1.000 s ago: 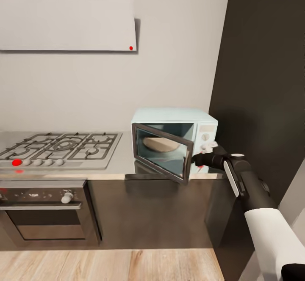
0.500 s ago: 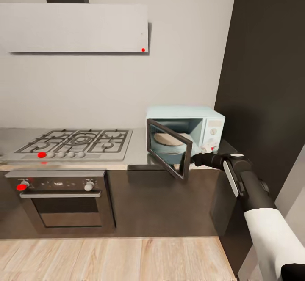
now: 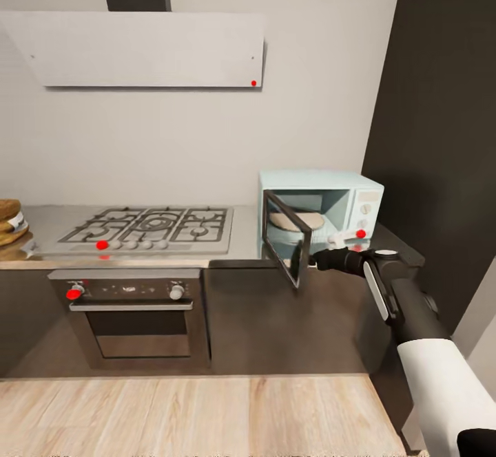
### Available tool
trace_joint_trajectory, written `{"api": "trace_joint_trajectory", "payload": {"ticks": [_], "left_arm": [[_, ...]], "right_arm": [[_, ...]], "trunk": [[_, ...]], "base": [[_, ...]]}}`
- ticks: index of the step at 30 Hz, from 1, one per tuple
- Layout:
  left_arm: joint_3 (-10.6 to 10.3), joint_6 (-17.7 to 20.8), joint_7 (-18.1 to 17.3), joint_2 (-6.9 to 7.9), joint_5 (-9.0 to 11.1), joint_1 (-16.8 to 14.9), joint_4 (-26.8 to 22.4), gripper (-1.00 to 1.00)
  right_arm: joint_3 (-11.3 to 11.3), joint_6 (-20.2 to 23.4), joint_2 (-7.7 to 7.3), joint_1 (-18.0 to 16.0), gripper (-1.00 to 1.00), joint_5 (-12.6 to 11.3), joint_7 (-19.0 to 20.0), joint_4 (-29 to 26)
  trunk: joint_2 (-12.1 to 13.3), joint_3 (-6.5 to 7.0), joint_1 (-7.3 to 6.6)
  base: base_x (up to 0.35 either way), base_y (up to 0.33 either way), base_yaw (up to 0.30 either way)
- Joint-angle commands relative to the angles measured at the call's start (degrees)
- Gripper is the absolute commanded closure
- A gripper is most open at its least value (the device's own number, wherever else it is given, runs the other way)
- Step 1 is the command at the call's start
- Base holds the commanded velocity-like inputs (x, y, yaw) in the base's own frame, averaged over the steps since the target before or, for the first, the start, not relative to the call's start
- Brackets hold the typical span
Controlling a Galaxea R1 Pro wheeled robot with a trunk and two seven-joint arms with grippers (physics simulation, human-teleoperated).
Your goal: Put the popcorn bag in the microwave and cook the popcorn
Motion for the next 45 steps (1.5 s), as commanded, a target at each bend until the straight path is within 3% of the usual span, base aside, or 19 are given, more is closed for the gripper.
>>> {"api": "trace_joint_trajectory", "payload": {"ticks": [1, 20, 22, 24, 27, 33, 38, 45], "left_arm": [[0.04, -0.03, 0.05, -0.01, 0.34, 0.01, -0.06, -1.0], [0.02, -0.03, 0.05, 0.0, 0.34, 0.01, -0.04, -1.0], [-0.01, -0.04, 0.05, 0.0, 0.34, 0.01, -0.01, -1.0], [-0.04, -0.03, 0.05, 0.0, 0.34, 0.01, 0.01, -1.0], [-0.04, -0.03, 0.05, 0.0, 0.34, 0.01, 0.02, -1.0], [-0.05, -0.03, 0.05, 0.0, 0.33, 0.01, 0.03, -1.0], [0.03, -0.03, 0.05, 0.0, 0.34, 0.01, 0.03, -1.0], [-0.03, -0.05, 0.05, 0.04, 0.34, 0.01, 0.03, -1.0]], "right_arm": [[-0.03, 0.31, -0.01, -0.04, -1.0, 0.13, 0.42, -0.06], [-1.12, 0.12, -0.76, -0.04, -1.0, 0.37, -0.16, 0.02], [-1.78, 0.04, -1.37, -0.04, -1.0, 0.69, -3.31, 0.02], [-3.84, 0.03, -3.28, -0.04, -1.0, 0.79, -7.26, 0.02], [-5.67, -0.04, -4.52, -0.04, -1.0, 0.83, -10.28, 1.01], [-6.63, -0.66, -5.02, -0.04, -1.0, 0.92, -14.08, 8.41], [-6.61, -3.33, -5.04, -0.04, -1.0, 1.01, -17.78, 18.95], [-6.32, -19.43, -5.04, -0.04, -1.0, 1.01, -18.1, 51.17]], "trunk": [[-0.03, -0.05, -0.01], [-0.03, -0.05, -0.01], [-0.03, -0.05, -0.01], [-0.03, -0.05, -0.01], [-0.03, -0.05, -0.01], [-0.03, -0.05, -0.01], [-0.03, -0.05, -0.01], [-0.03, -0.05, -0.01]], "base": [[-0.111, 0.29, 0.0], [-0.091, 0.243, 0.0], [-0.009, 0.021, 0.0], [-0.003, 0.007, 0.0], [-0.001, 0.002, 0.0], [0.0, 0.0, 0.0], [0.0, 0.0, 0.0], [0.0, 0.0, 0.0]]}}
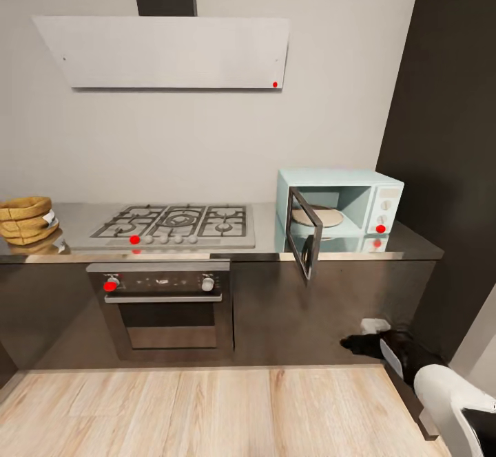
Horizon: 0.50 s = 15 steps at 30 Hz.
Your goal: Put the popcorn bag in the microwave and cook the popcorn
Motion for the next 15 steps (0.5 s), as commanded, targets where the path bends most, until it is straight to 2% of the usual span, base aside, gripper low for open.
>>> {"api": "trace_joint_trajectory", "payload": {"ticks": [1, 3, 4, 6, 7, 10, 12, 14, 15], "left_arm": [[0.04, -0.03, 0.06, -0.02, 0.38, 0.01, -0.06, -1.0], [0.03, -0.04, 0.07, -0.04, 0.37, 0.01, -0.02, -1.0], [0.03, -0.05, 0.06, -0.05, 0.38, 0.01, 0.0, -1.0], [0.02, -0.05, 0.08, -0.04, 0.36, 0.01, 0.02, -1.0], [0.02, -0.05, 0.08, -0.05, 0.39, 0.01, 0.03, -1.0], [0.05, -0.02, 0.08, -0.04, 0.42, 0.01, 0.03, -1.0], [0.09, -0.02, 0.11, -0.05, 0.43, 0.01, 0.03, -1.0], [0.1, -0.02, 0.13, 0.0, 0.44, 0.01, 0.03, -1.0], [0.11, -0.02, 0.13, 0.01, 0.44, 0.01, 0.03, -1.0]], "right_arm": [[-0.39, -3.54, 0.02, -0.05, -1.0, 0.43, 0.32, 6.24], [-0.24, -9.73, 0.02, 0.29, -1.0, 0.38, 0.24, 13.35], [-0.2, -11.27, 0.02, 1.17, -1.0, 0.37, -0.04, 14.49], [-0.16, -13.47, 0.17, 6.45, -1.0, 0.35, -1.52, 15.86], [-0.17, -14.13, 0.46, 10.55, -1.0, 0.36, -2.43, 16.19], [-0.17, -16.08, 1.06, 19.08, -1.0, 0.35, -3.4, 16.5], [-0.17, -17.64, 1.22, 22.22, -1.0, 0.29, -3.67, 16.57], [-0.23, -18.88, 2.24, 26.19, -1.0, 0.21, -4.83, 16.6], [-0.24, -19.08, 2.81, 27.11, -1.0, 0.19, -5.57, 16.61]], "trunk": [[-0.03, -0.04, 0.0], [-0.03, -0.04, 0.0], [-0.03, -0.04, 0.0], [-0.03, -0.04, 0.0], [-0.03, -0.04, 0.0], [-0.03, -0.04, 0.0], [-0.03, -0.04, 0.0], [-0.03, -0.04, 0.0], [-0.03, -0.04, 0.0]], "base": [[0.0, 0.0, 0.0], [0.0, 0.0, 0.0], [0.0, 0.0, 0.0], [0.0, 0.0, 0.0], [0.0, 0.0, 0.0], [0.0, 0.0, 0.0], [0.0, 0.0, 0.0], [0.0, 0.0, 0.0], [0.0, 0.0, 0.0]]}}
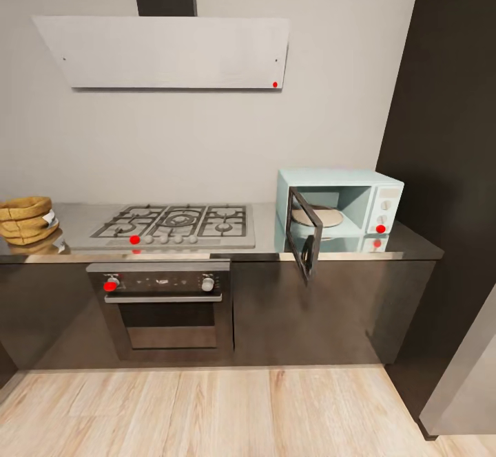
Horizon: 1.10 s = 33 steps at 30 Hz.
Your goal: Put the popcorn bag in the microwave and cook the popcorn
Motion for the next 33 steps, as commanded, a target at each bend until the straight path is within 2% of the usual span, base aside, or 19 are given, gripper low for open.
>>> {"api": "trace_joint_trajectory", "payload": {"ticks": [1, 3, 7, 17, 33], "left_arm": [[0.04, -0.03, 0.06, 0.0, 0.36, 0.01, -0.06, -1.0], [0.04, -0.12, 0.06, -0.01, 0.36, 0.01, -0.06, -1.0], [0.04, -1.69, 0.06, -0.07, 0.36, 0.01, 0.17, -1.0], [0.11, -2.4, 0.06, -0.07, 0.45, 0.01, 0.29, -1.0], [0.13, -2.41, 0.15, -0.15, 0.45, 0.01, 0.08, -1.0]], "right_arm": [[-0.52, -0.26, 0.92, 1.05, -1.0, 0.4, -1.18, 0.07], [-0.52, -1.99, 2.31, 2.5, -1.0, 0.4, -3.13, 0.1], [-0.53, -4.23, 3.01, 3.45, -1.0, 0.4, -5.4, 0.15], [-0.53, -4.69, 3.51, 3.83, -1.0, 0.4, -6.03, 0.16], [-0.53, -4.73, 3.47, 3.83, -1.0, 0.4, -6.12, 0.16]], "trunk": [[-0.03, -0.04, 0.0], [-0.03, -0.04, 0.0], [-0.03, -0.04, 0.0], [-0.03, -0.04, 0.0], [-0.03, -0.04, 0.0]], "base": [[0.0, 0.0, 0.0], [0.0, 0.0, 0.0], [0.0, 0.0, 0.115], [0.0, 0.0, 0.259], [0.0, 0.0, 0.268]]}}
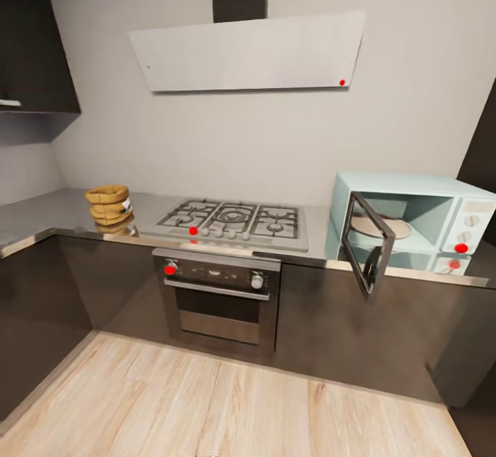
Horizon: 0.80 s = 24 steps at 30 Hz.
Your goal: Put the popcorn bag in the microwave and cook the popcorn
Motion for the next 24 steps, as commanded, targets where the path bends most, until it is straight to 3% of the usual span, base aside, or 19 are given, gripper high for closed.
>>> {"api": "trace_joint_trajectory", "payload": {"ticks": [1, 24], "left_arm": [[0.0, -0.11, 0.06, -0.03, 0.27, 0.01, -0.02, -1.0], [-0.21, -0.11, -0.07, 0.05, 0.15, 0.01, 0.24, -1.0]], "right_arm": [[-0.48, -0.16, -0.04, -0.08, -1.0, 0.44, 0.16, 0.17], [-0.48, -0.06, -0.05, -0.08, -1.0, 0.53, 0.16, 0.17]], "trunk": [[-0.03, -0.05, 0.0], [-0.03, -0.05, 0.0]], "base": [[0.0, 0.0, 0.268], [0.0, 0.0, 0.268]]}}
